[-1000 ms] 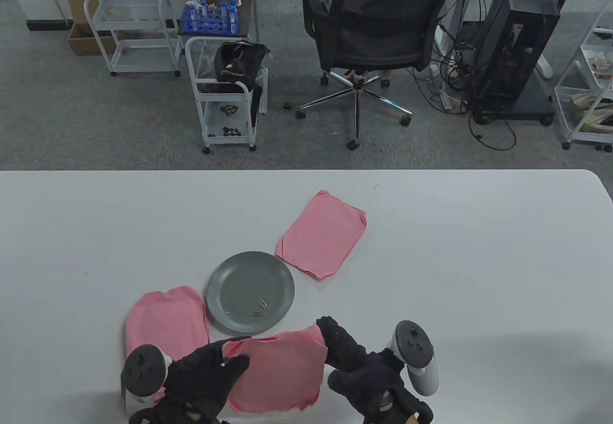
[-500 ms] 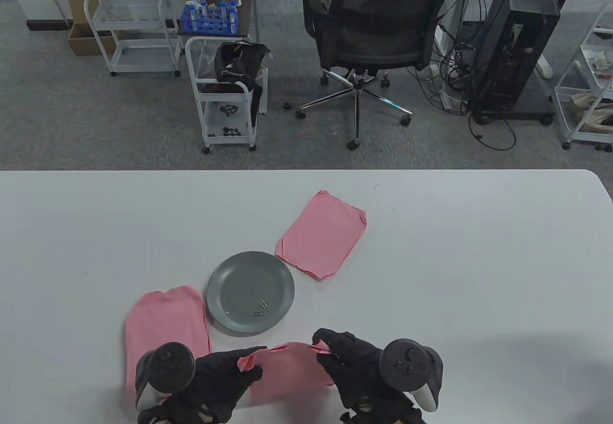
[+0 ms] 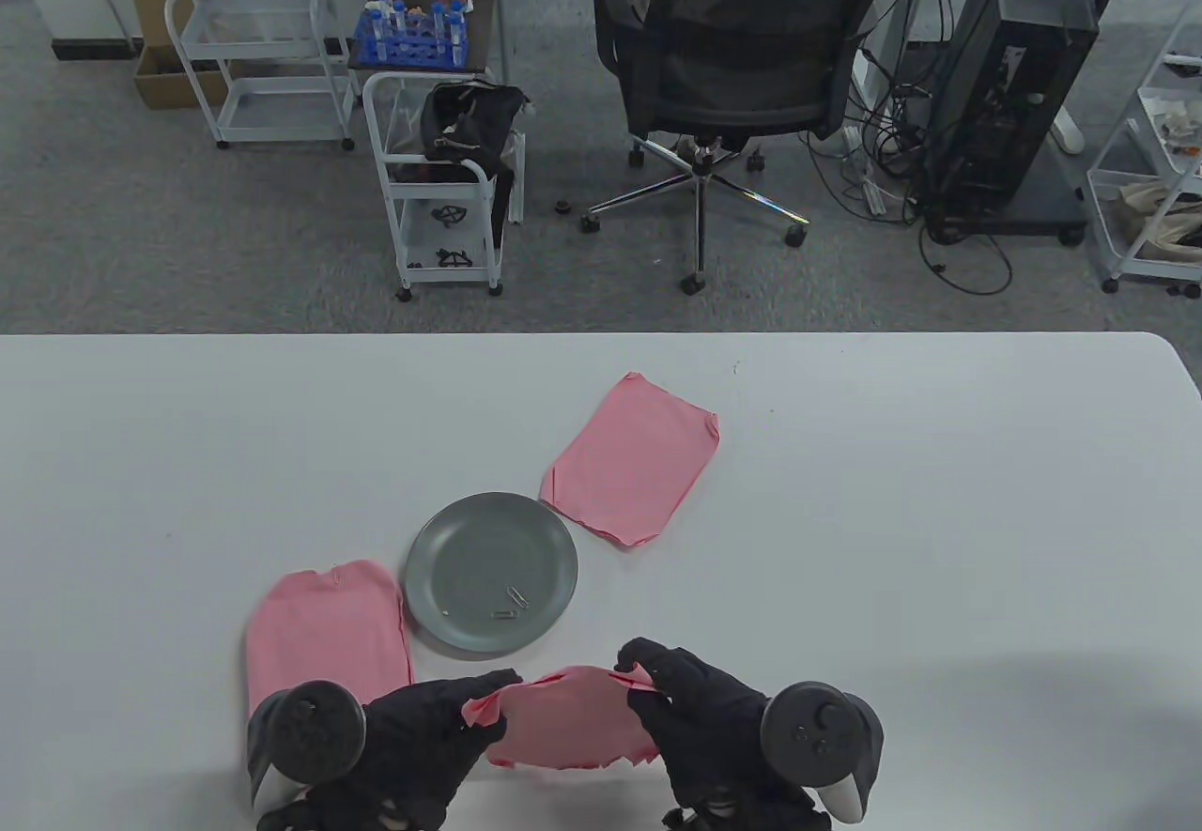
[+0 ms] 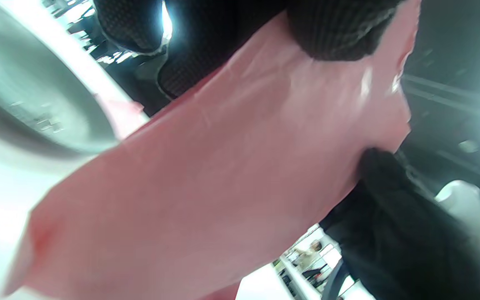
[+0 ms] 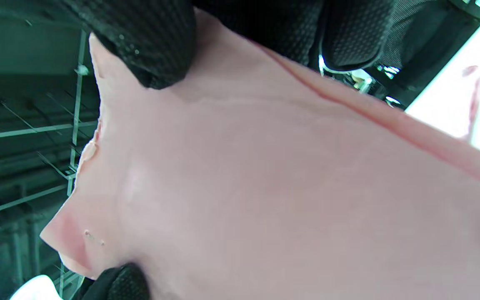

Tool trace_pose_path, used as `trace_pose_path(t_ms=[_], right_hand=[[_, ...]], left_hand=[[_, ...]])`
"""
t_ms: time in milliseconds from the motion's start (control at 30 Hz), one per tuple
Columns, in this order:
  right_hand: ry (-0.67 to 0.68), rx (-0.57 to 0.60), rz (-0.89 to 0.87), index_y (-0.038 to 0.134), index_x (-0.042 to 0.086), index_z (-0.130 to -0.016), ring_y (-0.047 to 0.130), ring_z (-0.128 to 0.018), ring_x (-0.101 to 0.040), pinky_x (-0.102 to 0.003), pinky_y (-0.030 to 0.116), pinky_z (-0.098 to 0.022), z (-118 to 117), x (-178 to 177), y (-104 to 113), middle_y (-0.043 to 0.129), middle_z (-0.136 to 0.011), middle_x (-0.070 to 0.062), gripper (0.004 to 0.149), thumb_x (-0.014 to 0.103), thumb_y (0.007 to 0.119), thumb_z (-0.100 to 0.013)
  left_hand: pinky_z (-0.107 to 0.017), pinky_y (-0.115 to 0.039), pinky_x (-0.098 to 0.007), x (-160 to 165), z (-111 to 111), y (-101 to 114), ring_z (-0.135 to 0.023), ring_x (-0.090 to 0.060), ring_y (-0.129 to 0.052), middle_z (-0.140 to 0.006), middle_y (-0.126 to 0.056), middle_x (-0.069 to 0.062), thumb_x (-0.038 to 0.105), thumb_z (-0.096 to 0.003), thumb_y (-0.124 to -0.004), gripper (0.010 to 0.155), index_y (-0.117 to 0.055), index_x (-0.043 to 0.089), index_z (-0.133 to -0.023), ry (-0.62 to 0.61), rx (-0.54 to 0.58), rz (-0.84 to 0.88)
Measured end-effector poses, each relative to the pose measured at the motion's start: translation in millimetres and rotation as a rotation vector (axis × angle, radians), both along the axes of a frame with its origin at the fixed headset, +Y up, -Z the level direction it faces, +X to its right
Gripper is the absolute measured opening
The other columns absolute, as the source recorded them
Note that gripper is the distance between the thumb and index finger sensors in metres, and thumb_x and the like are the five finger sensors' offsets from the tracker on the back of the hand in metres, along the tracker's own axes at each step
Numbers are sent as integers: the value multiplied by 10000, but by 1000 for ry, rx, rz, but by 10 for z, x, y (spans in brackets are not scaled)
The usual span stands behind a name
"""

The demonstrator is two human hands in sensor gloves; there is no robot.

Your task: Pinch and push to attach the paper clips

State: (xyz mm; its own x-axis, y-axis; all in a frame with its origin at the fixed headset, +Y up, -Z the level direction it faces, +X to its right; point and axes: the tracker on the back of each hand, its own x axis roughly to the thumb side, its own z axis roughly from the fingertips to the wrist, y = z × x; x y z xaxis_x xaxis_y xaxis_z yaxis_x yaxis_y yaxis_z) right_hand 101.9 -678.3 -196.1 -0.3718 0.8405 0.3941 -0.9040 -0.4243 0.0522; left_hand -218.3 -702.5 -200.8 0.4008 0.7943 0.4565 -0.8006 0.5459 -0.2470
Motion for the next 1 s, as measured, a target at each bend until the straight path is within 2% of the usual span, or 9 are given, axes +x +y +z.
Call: trace_pose_path(t_ms=[167,300,367,433,533,667,833,933,1000], right_hand=[[-6,-80,4,718,192,-828,948,-666,-319,-536,671,-629,-115,-38,-184,914,-749,-32,443,341,794,-418],[182,-364,14,247,148,-990,552,-956,-448,-688,357,-693,-255,-98,-460,458,-1052,-135,917,487,833,-372],[262,-447,-12,166,139,-988,448,-995,-471,-711,286,-691,-293,-83,-536,364,-1080,-141,993,506,845,-362],[329,-506,-77,265,156,-999,451,-992,-484,-722,278,-683,-319,-72,-578,429,-1073,-144,926,480,858,-367],[423,-493,-223,661,211,-889,645,-934,-437,-695,380,-695,-323,-66,-518,765,-930,-81,531,378,849,-421],[202,-274,-309,794,236,-781,948,-680,-337,-528,680,-629,-197,44,-265,948,-728,-25,390,367,839,-416],[-365,59,8,795,209,-773,1053,-481,-262,-453,797,-530,-26,485,53,998,-617,-23,390,372,819,-419],[-417,51,31,786,212,-781,1058,-452,-242,-439,804,-524,-29,591,66,995,-621,-24,391,370,812,-424],[-360,-6,-61,789,194,-779,1052,-451,-264,-458,794,-524,-75,612,7,992,-621,-42,392,356,815,-423]], left_hand=[[-638,-725,-519,55,-94,-208,-716,-227,-1012,-798,-966,10,404,-400,-822,506,-808,266,-887,-3,-74,-131],[-623,-741,-510,49,-139,-259,-658,-223,-1032,-739,-996,15,392,-408,-797,460,-851,261,-846,-45,-105,-66],[-632,-732,-514,41,-119,-225,-660,-222,-1025,-737,-993,15,401,-407,-783,462,-854,262,-842,-92,-93,-55],[-638,-724,-521,41,-94,-196,-660,-226,-1021,-735,-990,14,401,-407,-771,461,-856,267,-840,-139,-84,-63],[-634,-726,-528,74,-79,-172,-644,-225,-1030,-721,-1000,7,399,-403,-765,462,-867,263,-833,-169,-92,-102],[-651,-700,-539,104,-116,-31,-690,-266,-1004,-763,-986,-21,479,-405,-741,523,-851,249,-861,-123,-103,-225],[-701,-630,-545,-298,-481,97,-830,-299,-900,-903,-874,-44,563,-365,-771,669,-740,239,-950,309,-107,-269],[-742,-558,-552,-168,-706,16,-916,-304,-805,-981,-785,-38,525,-377,-823,680,-691,249,-984,229,-180,-510],[-755,-539,-555,116,-838,-78,-964,-280,-762,-1026,-738,-5,537,-344,-853,714,-682,291,-992,232,-165,-879]])
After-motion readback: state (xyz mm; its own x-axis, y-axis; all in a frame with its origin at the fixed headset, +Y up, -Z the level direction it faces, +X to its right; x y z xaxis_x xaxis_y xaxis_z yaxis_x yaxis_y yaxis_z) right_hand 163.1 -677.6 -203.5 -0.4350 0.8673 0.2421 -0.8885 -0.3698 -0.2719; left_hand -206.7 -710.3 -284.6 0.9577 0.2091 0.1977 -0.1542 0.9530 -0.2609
